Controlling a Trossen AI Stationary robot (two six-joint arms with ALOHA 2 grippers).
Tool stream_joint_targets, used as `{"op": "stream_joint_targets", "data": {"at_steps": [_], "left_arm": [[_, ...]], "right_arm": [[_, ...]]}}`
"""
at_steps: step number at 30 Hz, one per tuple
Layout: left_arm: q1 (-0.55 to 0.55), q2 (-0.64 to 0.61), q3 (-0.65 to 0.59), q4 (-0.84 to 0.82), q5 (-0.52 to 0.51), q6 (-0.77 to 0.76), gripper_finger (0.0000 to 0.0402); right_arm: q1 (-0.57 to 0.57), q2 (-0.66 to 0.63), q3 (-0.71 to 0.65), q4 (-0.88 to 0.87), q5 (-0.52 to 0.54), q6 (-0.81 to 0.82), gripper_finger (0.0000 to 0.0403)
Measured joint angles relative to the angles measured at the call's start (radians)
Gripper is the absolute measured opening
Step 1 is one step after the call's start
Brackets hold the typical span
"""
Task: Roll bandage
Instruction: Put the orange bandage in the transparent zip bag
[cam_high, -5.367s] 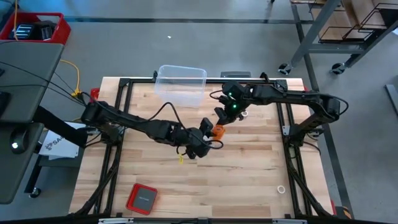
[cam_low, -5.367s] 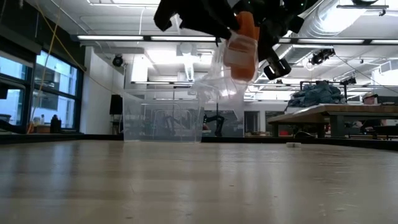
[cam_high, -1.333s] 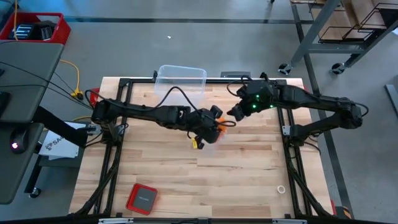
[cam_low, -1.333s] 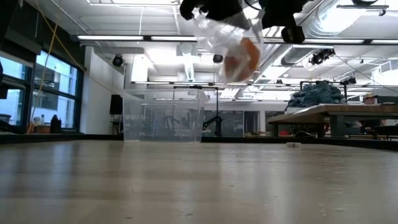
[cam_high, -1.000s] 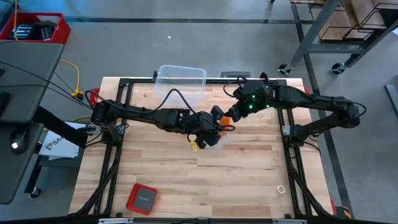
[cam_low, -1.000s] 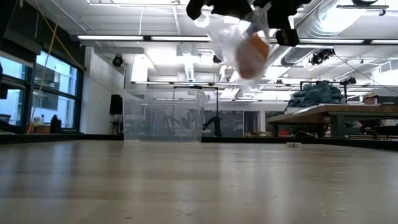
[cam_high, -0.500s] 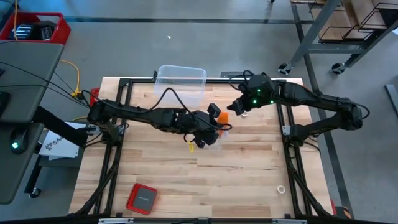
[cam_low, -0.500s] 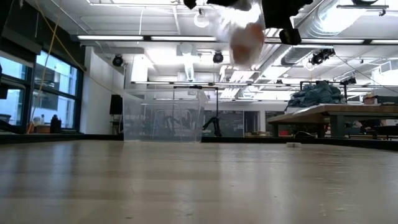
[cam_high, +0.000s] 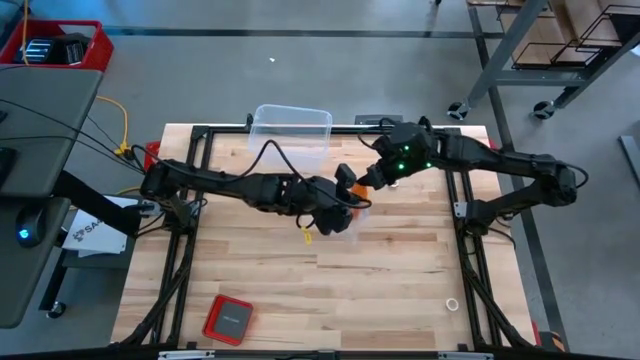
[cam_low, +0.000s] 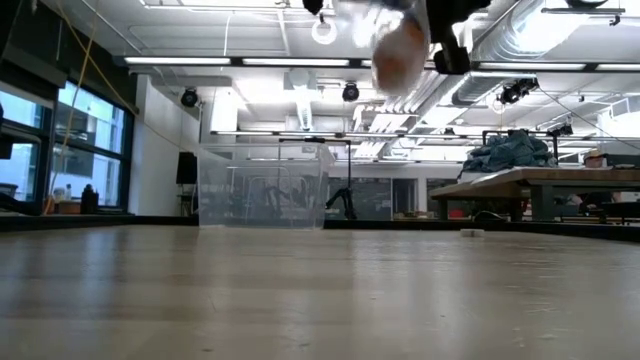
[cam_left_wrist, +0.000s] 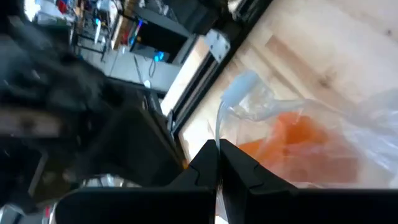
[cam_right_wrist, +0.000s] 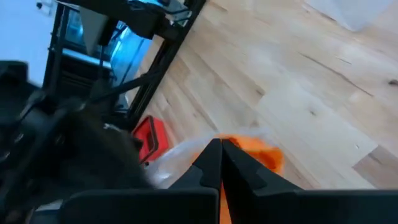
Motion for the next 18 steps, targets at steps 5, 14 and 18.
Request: {"op": "stream_joint_targets", "data": {"at_steps": [5,14,18], "left_arm": [[0.034,0.0,0.0,-0.007,-0.025,-0.039,0.0],[0.082,0.0,0.0,0.069,-0.073,-0.05,0.0],[0.091,0.0,0.0,0.167,-0.078,-0.112,0.0]], "right_arm": [[0.039,-0.005,0.0,0.0,-0.012,0.02,0.0],[0.11,0.024,0.0,0.032,0.052,0.041,0.0],[0.118,0.034,0.0,0.042,0.028,0.04,0.0]]}}
